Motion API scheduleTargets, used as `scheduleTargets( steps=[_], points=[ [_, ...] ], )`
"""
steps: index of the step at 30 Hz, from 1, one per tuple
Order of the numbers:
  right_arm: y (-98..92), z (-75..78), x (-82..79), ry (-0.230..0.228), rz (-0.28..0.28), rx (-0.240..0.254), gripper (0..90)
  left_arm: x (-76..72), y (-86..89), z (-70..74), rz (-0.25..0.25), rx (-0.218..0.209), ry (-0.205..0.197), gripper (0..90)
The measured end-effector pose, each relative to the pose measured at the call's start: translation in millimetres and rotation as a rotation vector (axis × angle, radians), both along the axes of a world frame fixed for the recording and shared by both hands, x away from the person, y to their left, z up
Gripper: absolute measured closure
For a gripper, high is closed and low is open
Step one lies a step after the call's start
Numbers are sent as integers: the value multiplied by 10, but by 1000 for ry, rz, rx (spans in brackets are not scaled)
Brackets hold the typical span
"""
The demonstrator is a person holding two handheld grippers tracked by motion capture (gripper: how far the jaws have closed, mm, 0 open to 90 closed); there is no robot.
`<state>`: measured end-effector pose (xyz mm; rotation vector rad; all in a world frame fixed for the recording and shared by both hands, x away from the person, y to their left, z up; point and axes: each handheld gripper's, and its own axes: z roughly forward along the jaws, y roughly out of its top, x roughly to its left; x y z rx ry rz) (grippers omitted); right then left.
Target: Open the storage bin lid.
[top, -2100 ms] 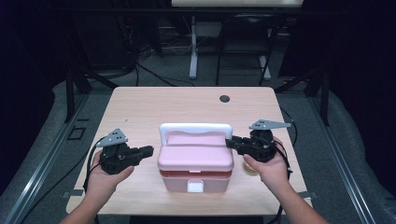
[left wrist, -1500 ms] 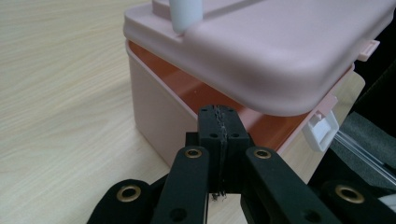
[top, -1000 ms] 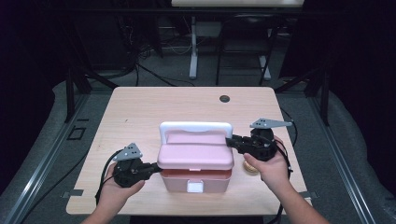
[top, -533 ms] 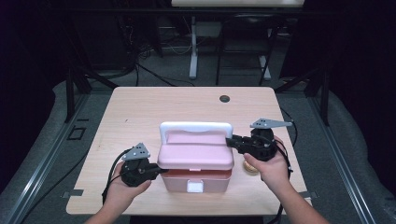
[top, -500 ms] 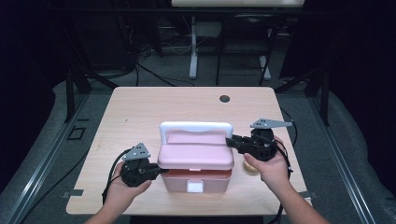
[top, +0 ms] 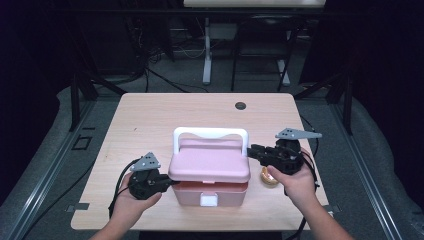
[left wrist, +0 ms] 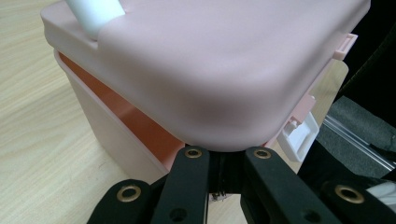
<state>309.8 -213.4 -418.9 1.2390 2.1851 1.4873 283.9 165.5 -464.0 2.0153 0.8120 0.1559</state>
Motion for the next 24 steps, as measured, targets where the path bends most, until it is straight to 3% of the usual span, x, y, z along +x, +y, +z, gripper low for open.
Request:
scheduleTargets(
  steps=[5,13,24],
  points=[
    [-93,11,-76,-18,-13,1,758,9,1,32,1,-3,-3,898],
    [-216,-31,-186,3,-37,-20,813,32,7,107,-1,-8,-14,898],
    [-107,-214,-344,14,-12,-65,894,72,1,202,3,-20,-23,898]
  ],
)
